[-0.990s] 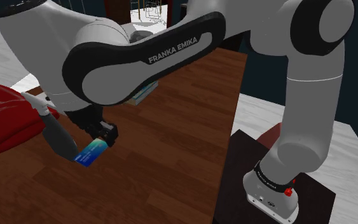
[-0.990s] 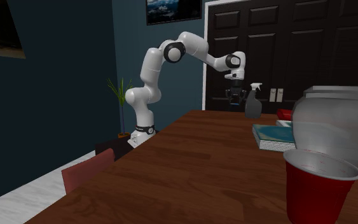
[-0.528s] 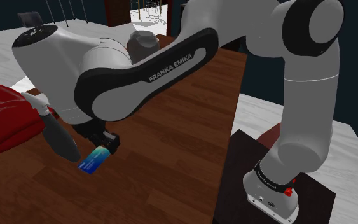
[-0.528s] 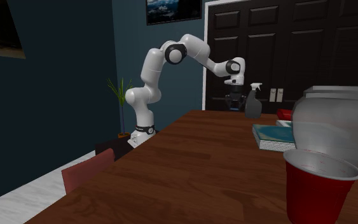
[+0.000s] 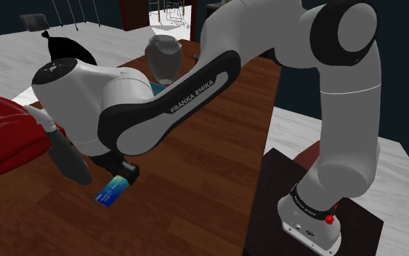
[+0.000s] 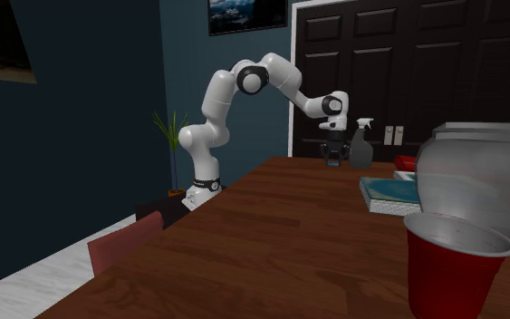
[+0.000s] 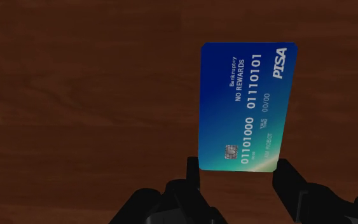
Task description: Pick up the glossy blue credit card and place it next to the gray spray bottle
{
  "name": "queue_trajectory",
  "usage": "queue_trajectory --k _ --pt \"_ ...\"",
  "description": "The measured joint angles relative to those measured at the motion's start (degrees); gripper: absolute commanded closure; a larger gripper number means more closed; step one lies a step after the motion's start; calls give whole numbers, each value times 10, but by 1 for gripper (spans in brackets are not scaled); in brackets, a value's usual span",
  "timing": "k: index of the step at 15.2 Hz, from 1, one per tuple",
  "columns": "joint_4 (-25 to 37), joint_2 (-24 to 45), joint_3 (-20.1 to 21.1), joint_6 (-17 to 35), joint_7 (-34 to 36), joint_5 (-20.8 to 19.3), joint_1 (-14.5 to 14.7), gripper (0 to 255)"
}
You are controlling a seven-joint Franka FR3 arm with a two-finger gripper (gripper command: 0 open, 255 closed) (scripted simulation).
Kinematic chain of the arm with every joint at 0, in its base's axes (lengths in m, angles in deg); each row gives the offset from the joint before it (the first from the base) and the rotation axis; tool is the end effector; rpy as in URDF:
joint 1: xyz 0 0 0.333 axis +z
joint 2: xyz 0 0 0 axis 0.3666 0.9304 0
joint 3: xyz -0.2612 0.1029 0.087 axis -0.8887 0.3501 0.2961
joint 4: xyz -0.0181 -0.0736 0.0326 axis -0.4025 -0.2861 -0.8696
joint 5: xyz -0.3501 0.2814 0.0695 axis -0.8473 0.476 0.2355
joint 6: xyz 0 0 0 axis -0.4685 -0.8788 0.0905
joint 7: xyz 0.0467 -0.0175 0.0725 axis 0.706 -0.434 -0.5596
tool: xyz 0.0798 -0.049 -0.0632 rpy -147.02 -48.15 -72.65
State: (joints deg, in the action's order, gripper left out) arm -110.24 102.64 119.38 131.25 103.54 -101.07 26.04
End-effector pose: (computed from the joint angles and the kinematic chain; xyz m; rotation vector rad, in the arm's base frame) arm 0.4142 0.5304 0.2977 2.5460 -1.6500 0.1620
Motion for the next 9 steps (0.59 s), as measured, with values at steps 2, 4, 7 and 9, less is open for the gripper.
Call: queue_trajectory --k 2,4,7,9 --pt "0 2 -1 2 2 -2 2 255" --pt "-1 3 -2 3 2 -2 2 255" --pt "-1 3 -2 3 2 -3 2 0" --pt "-1 3 -2 3 2 -3 2 0"
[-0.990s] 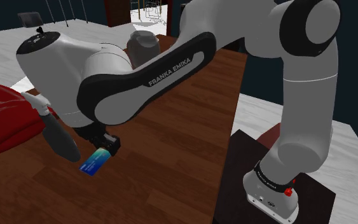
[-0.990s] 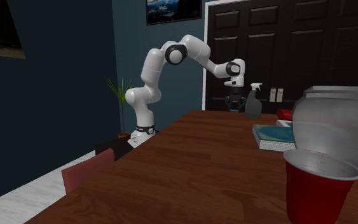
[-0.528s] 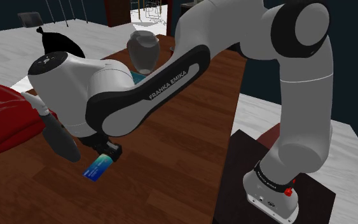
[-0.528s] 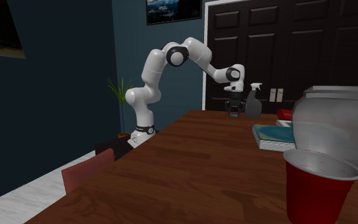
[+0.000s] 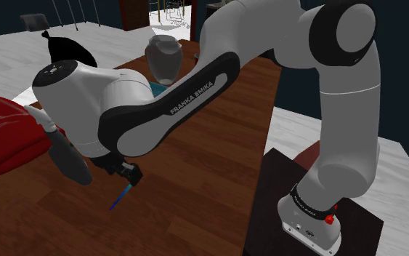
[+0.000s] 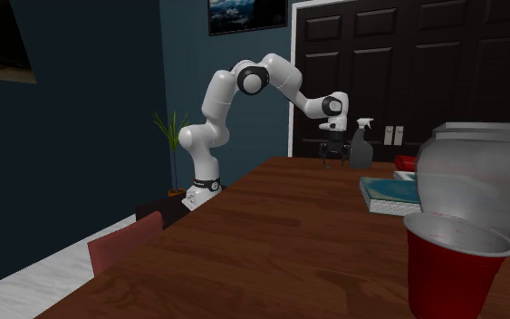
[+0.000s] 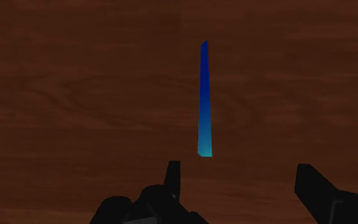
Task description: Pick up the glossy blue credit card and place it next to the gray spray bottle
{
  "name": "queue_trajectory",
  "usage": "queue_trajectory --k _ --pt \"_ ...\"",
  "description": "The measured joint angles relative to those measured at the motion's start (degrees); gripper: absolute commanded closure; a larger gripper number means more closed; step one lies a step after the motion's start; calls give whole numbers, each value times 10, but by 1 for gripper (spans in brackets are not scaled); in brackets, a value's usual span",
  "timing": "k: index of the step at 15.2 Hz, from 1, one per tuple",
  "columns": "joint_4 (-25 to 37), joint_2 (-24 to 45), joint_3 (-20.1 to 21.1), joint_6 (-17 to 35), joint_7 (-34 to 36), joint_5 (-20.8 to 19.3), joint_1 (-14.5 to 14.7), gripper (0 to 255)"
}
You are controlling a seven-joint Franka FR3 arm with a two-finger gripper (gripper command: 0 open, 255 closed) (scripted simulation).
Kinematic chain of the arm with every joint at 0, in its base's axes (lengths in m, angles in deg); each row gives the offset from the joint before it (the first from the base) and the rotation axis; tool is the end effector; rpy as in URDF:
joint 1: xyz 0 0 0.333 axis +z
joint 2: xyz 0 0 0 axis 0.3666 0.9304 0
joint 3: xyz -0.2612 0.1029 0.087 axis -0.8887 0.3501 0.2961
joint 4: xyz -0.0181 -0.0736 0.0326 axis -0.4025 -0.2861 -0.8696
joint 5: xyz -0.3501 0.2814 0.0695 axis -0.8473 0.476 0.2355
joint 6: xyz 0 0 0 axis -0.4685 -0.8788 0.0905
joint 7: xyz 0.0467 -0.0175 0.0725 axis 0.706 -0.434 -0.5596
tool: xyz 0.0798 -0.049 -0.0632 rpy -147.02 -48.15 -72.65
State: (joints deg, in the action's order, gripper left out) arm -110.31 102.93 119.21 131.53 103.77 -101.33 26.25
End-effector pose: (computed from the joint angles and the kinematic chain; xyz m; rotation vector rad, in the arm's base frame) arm 0.4136 0.5311 0.2945 2.5465 -1.6502 0.1621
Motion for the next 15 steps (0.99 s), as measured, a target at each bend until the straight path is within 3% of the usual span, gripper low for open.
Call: queue_trajectory --k 4,9,15 --pt "0 0 0 0 0 0 0 0" --pt "40 -21 17 -51 -16 25 0 0" --pt "45 -23 18 -57 -17 27 1 0"
